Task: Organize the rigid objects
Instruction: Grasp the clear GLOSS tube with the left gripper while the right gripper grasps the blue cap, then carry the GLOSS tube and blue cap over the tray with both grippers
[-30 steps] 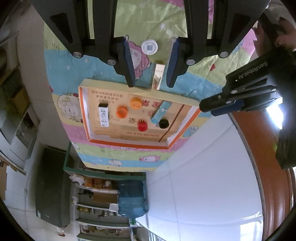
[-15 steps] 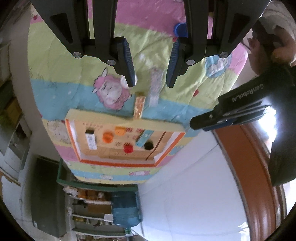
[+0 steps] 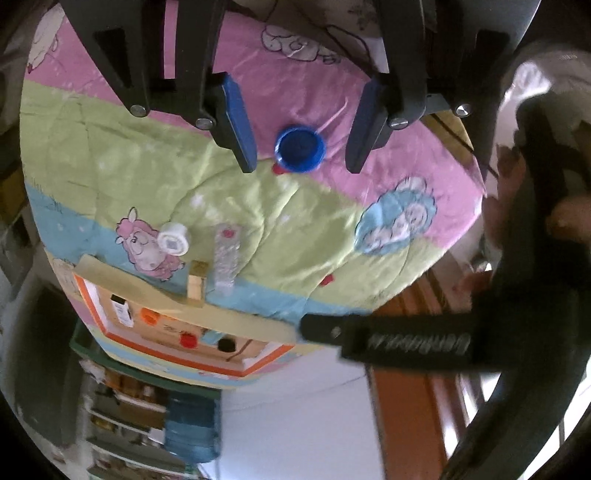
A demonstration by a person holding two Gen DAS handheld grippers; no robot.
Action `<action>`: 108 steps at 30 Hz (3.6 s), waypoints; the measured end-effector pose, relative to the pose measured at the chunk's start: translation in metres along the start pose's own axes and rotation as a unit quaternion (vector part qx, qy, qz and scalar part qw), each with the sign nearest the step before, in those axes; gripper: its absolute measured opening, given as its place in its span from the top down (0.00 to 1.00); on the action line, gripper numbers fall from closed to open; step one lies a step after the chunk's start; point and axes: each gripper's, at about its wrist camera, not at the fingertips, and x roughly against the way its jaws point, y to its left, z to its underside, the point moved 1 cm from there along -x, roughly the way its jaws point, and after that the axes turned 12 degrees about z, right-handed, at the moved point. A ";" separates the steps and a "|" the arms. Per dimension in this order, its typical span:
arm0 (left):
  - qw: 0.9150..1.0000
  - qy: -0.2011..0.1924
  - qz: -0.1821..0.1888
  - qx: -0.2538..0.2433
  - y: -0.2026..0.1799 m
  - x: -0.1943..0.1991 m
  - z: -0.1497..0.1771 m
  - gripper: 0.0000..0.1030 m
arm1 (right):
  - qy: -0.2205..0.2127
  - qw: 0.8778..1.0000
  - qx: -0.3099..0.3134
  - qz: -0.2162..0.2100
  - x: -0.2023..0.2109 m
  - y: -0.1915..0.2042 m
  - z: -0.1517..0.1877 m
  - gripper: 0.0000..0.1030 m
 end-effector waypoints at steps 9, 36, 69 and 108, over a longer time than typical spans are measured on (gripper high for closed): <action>1.000 0.008 0.000 0.003 0.002 -0.007 -0.001 0.72 | 0.012 0.999 0.018 0.028 -0.019 0.007 0.004 0.69; 0.996 0.077 -0.028 0.024 -0.030 -0.116 0.000 0.69 | -0.030 0.993 -0.093 0.060 -0.001 -0.087 0.020 0.70; 1.000 0.016 -0.004 0.023 0.006 -0.058 -0.037 0.80 | -0.047 0.989 -0.121 0.064 -0.009 -0.104 -0.052 0.71; 1.000 0.006 -0.017 0.021 0.034 -0.077 -0.093 0.80 | -0.061 0.992 -0.101 0.043 -0.045 -0.117 -0.138 0.71</action>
